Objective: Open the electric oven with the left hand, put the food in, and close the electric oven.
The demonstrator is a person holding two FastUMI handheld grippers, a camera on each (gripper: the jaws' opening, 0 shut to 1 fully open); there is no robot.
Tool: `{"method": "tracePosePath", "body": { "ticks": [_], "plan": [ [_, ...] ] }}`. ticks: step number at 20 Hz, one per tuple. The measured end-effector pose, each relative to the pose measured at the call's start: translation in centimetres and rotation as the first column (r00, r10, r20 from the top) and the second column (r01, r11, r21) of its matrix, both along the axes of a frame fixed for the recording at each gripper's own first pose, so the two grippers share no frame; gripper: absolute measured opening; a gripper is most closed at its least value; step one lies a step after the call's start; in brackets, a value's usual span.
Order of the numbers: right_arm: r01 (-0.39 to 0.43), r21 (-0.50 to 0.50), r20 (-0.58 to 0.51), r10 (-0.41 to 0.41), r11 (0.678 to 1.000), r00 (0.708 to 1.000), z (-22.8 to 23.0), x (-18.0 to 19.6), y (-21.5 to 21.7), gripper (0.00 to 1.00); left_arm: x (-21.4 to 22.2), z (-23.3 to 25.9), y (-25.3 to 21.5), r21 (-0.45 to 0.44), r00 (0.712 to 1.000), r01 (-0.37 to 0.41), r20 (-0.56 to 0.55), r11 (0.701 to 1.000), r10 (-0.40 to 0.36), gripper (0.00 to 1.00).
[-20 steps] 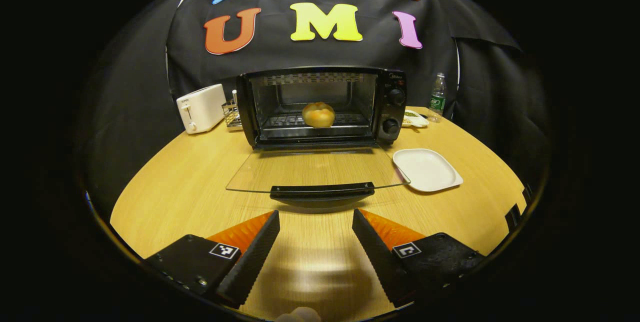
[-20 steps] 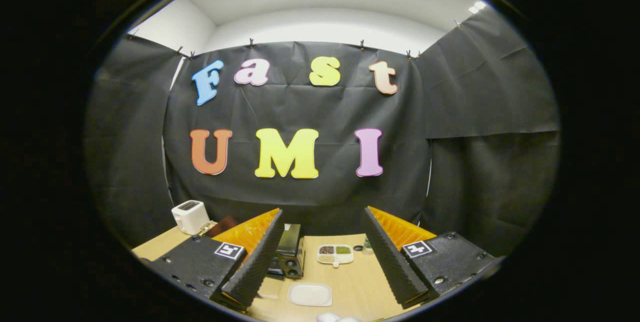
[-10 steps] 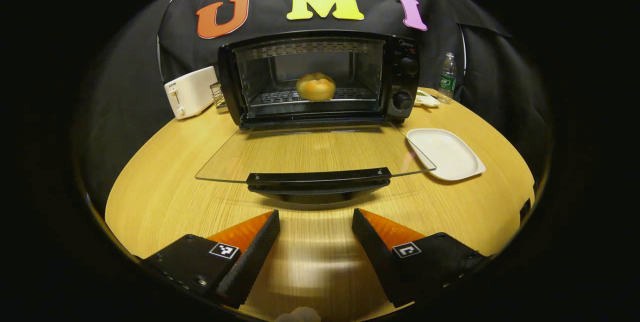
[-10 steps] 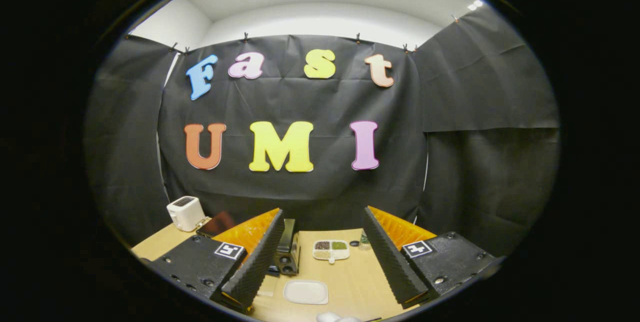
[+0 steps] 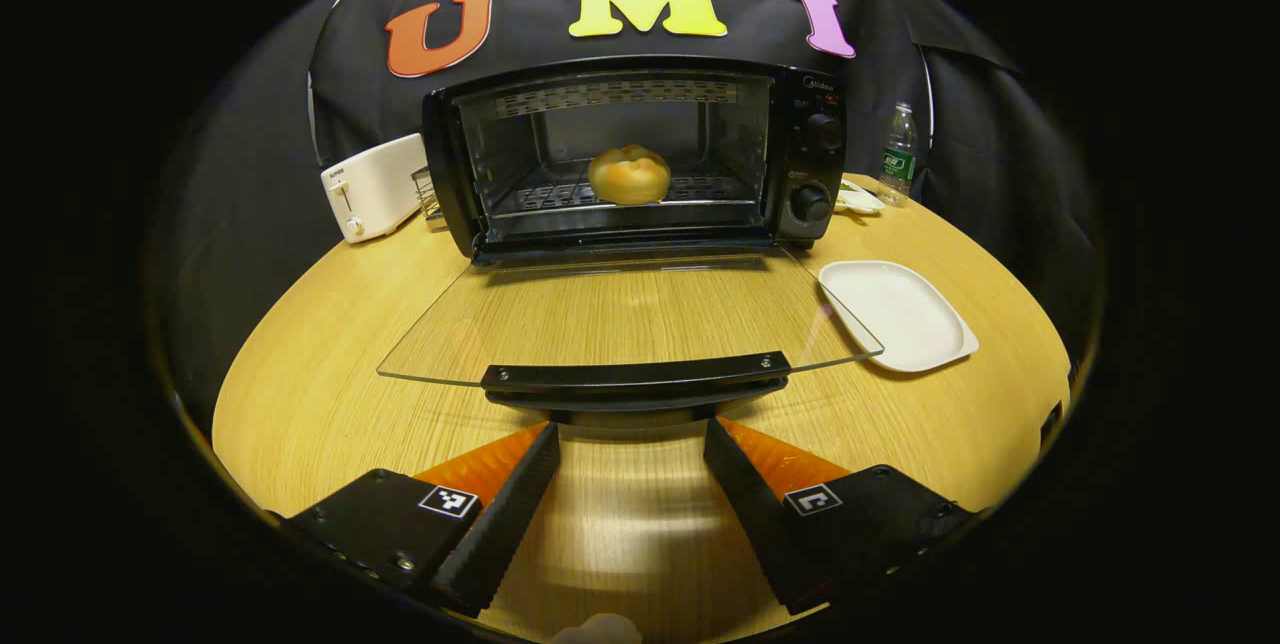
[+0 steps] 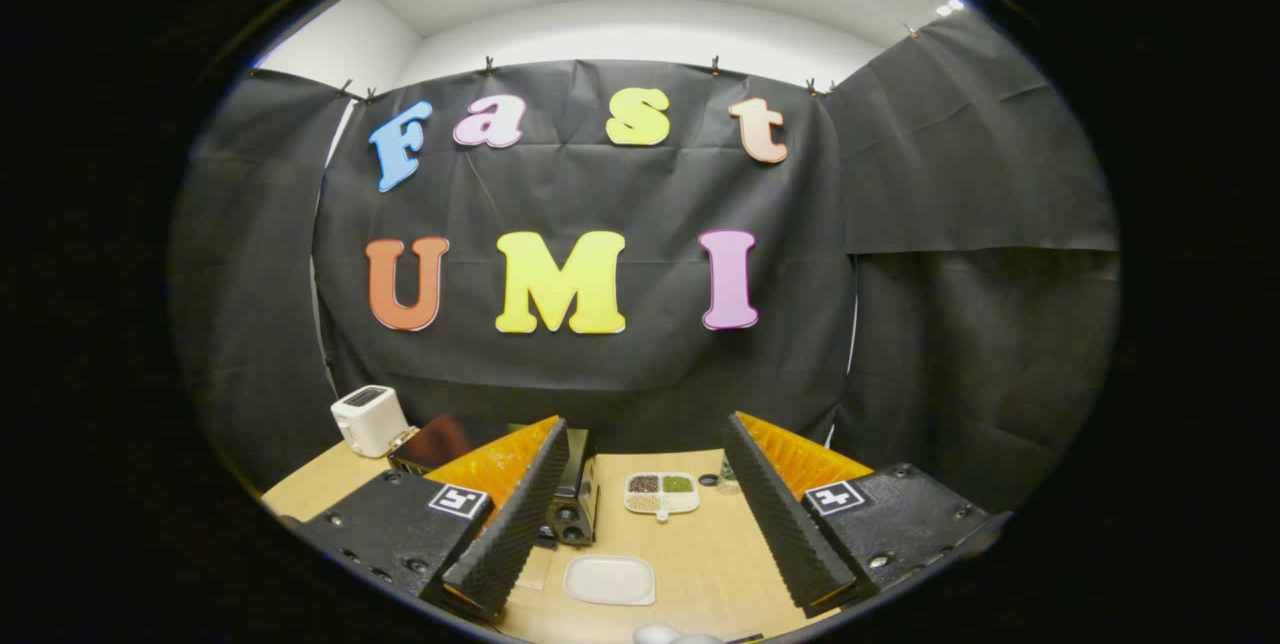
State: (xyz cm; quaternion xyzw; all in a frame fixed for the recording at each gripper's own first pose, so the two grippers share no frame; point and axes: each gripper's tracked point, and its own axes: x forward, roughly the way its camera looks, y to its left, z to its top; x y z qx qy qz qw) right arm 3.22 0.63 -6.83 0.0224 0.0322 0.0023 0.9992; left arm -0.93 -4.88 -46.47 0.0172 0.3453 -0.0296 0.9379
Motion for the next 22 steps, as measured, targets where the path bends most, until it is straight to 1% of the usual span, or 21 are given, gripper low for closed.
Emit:
{"method": "tracePosePath", "body": {
  "ticks": [4,5,6,9,10,11,15,16,17,19,20,21,22],
  "plan": [
    [-0.007,0.008,-0.002,0.007,1.000,1.000,-0.1,0.0,0.0,0.96,0.3,1.3,0.1,-0.005,1.000,-0.001,0.010,1.000,0.001,0.96],
    [-0.008,0.013,-0.001,0.008,1.000,1.000,-0.1,0.2,0.0,0.96,0.4,1.7,0.2,-0.005,1.000,0.000,0.009,1.000,0.000,1.00],
    [-0.008,0.017,-0.001,0.008,1.000,1.000,0.0,0.2,0.0,1.00,0.5,2.1,0.2,-0.006,1.000,0.000,0.013,1.000,0.001,0.95],
    [-0.009,0.036,-0.005,0.010,0.999,1.000,-0.2,0.3,-0.2,1.00,1.2,4.1,0.2,-0.006,0.999,-0.006,0.046,1.000,0.006,0.95],
    [-0.009,0.041,-0.006,0.009,0.999,1.000,-0.2,0.4,-0.2,0.96,1.5,4.8,0.3,-0.005,0.998,-0.006,0.057,1.000,0.006,0.95],
    [-0.007,0.045,-0.004,0.007,0.999,1.000,-0.2,0.4,-0.4,1.00,2.0,5.4,0.3,-0.006,0.998,-0.006,0.067,1.000,0.007,0.95],
    [-0.002,0.063,-0.009,0.002,0.998,1.000,-0.3,0.5,-0.9,1.00,4.2,8.0,0.8,-0.019,0.995,-0.026,0.094,0.999,0.028,0.96],
    [-0.002,0.066,-0.008,0.002,0.998,1.000,-0.3,0.5,-0.9,0.96,4.8,8.7,0.7,-0.019,0.994,-0.026,0.105,0.999,0.028,0.96],
    [0.001,0.064,-0.011,0.000,0.998,1.000,-0.4,0.5,-1.0,1.00,5.3,9.3,0.7,-0.018,0.993,-0.024,0.113,1.000,0.026,0.96],
    [0.006,0.068,-0.015,-0.005,0.998,1.000,-0.7,0.6,-1.3,1.00,6.3,10.4,0.4,-0.012,0.991,-0.008,0.134,1.000,0.010,0.96],
    [0.008,0.073,-0.020,-0.007,0.997,1.000,-0.8,0.6,-1.4,0.96,6.7,10.9,0.3,-0.004,0.989,-0.003,0.145,1.000,0.004,0.95],
    [0.008,0.079,-0.027,-0.006,0.997,1.000,-1.0,0.7,-1.4,0.96,7.4,11.4,0.5,0.003,0.988,0.003,0.155,1.000,-0.003,0.95],
    [0.010,0.082,-0.028,-0.008,0.997,1.000,-1.0,0.7,-1.6,1.00,7.7,11.5,0.6,0.009,0.988,0.006,0.155,1.000,-0.007,0.95]
  ]
}}
